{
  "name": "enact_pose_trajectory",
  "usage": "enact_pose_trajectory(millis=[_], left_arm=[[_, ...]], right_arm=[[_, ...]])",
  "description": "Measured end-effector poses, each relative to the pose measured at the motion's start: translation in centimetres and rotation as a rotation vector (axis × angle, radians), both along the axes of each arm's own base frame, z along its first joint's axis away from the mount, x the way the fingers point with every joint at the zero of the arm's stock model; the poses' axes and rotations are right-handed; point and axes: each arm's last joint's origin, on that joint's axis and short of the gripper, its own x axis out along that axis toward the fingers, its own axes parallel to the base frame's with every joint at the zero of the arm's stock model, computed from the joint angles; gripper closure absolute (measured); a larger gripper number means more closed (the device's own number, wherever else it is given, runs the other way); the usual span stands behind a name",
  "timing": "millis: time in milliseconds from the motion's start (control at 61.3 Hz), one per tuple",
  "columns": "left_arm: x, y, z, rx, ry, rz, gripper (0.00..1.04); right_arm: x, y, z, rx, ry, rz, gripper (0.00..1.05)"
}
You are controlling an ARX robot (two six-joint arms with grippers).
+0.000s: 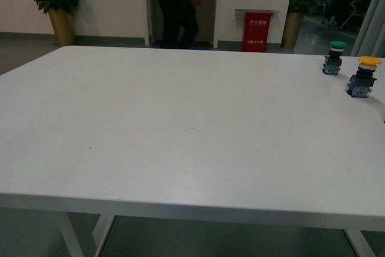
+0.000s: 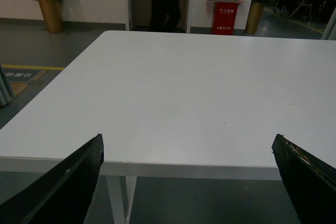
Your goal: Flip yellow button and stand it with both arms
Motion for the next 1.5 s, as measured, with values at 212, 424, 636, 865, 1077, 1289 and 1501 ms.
enact_pose_trajectory(millis=[212,424,636,865,1077,1289,1501], left_arm=[[0.0,0.0,0.0,0.0,0.0,0.0,0.06],[0.0,0.0,0.0,0.0,0.0,0.0,0.06],[0.0,0.0,0.0,0.0,0.0,0.0,0.06],[0.0,0.0,0.0,0.0,0.0,0.0,0.06],[0.0,0.0,0.0,0.0,0.0,0.001,0.06],[0.0,0.0,0.0,0.0,0.0,0.0,0.06],[0.0,0.0,0.0,0.0,0.0,0.0,0.06]], right_arm=[[-0.8,0.0,-1.4,0.0,-0.006,0.0,1.01],[-1.4,0.0,-2.4,0.0,-0.005,0.0,1.01],[-1.9,0.0,-3.1,0.0,-0.008,0.0,1.01],[-2.4,0.0,-4.2,0.0,-0.014,0.0,1.01],[-3.4,0.0,-4.7,-0.001,0.01,0.001,1.01],[-3.6,0.0,-4.5,-0.001,-0.012,0.001,1.01],[-3.6,0.0,-4.5,-0.001,-0.012,0.001,0.85]])
